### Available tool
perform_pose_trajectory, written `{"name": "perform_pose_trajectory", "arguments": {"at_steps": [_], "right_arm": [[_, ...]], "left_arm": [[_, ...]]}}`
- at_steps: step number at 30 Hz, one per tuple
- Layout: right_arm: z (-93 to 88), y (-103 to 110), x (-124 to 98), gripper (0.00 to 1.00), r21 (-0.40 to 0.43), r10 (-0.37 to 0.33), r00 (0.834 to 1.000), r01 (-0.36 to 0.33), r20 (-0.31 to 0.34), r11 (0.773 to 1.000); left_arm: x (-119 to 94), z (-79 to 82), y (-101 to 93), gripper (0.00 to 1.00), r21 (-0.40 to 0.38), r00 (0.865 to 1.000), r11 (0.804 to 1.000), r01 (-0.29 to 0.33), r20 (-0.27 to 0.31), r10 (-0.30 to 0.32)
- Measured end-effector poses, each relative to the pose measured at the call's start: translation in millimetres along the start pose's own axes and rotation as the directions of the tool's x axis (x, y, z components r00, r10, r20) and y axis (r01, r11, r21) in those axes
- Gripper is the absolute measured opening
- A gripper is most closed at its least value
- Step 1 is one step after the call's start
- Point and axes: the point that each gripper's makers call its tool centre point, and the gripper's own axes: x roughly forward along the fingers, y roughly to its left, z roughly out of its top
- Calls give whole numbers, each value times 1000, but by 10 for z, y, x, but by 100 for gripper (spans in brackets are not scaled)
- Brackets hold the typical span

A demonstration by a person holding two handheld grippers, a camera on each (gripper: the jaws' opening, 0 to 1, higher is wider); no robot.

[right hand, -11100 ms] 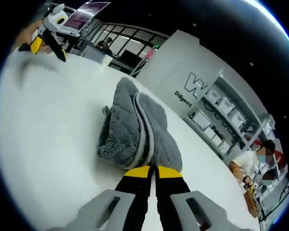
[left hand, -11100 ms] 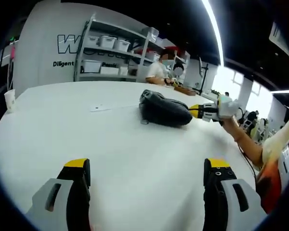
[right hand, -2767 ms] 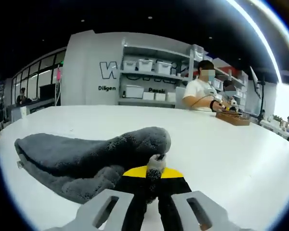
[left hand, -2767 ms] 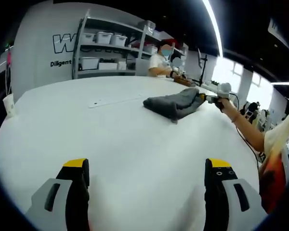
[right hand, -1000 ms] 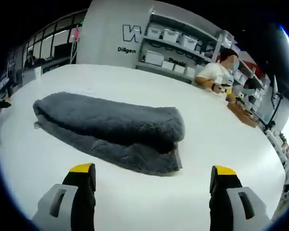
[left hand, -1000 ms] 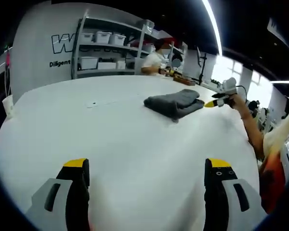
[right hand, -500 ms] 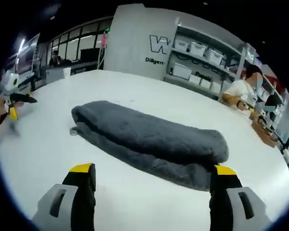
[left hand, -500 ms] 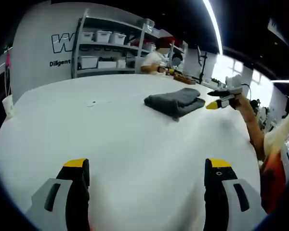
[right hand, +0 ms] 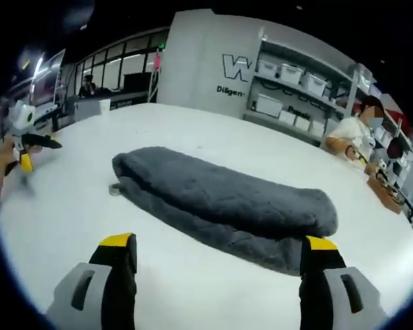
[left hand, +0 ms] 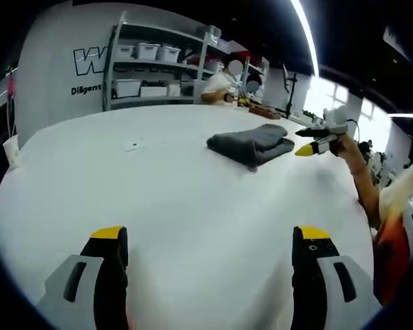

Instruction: Open the folded towel by lifting each exposed corner and separating the folded layers until the towel lies flat within the target outline without major curled edges

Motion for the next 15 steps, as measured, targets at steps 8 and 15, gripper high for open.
{"name": "perform_pose_trajectory", "arguments": {"at_steps": [8,15], "right_arm": [[-29,7,17,99,0,14,1000,-14,-11,1000],[-36,0,35,99,-1,24,1000,-24,-9,1000]], "left_arm": [[-14,28,5,97,3,1000,1000,0,7,0],[-40,49,-63,97,20,1000,1000,2,11,-3]]}}
